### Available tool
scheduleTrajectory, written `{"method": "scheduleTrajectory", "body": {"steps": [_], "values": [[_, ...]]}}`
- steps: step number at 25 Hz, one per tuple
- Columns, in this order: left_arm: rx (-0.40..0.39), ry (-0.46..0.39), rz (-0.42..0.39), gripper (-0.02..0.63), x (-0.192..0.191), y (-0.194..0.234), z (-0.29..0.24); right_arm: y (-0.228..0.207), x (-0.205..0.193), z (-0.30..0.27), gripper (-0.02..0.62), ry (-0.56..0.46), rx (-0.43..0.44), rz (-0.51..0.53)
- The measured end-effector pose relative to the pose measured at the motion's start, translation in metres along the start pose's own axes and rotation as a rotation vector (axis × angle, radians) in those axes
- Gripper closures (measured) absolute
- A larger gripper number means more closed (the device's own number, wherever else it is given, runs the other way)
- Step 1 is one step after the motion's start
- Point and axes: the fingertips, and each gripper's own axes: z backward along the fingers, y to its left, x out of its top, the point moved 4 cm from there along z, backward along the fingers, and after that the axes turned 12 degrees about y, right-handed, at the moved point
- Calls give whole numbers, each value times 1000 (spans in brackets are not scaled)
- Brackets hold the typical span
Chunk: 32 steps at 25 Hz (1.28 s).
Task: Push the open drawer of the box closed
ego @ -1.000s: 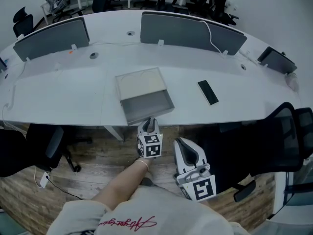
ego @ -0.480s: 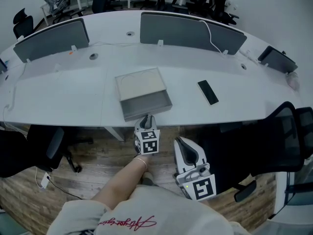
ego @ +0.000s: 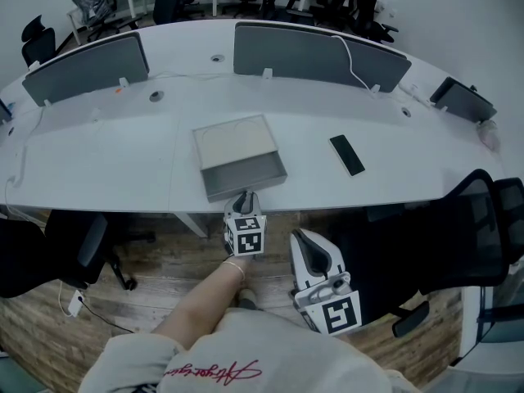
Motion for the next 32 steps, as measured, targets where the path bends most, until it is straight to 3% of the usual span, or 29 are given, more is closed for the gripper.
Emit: {"method": "scheduleTrajectory", "body": {"steps": [32], "values": [[-30, 36, -9, 531, 16, 14, -17, -3, 4, -13, 575, -6, 0, -5]]}}
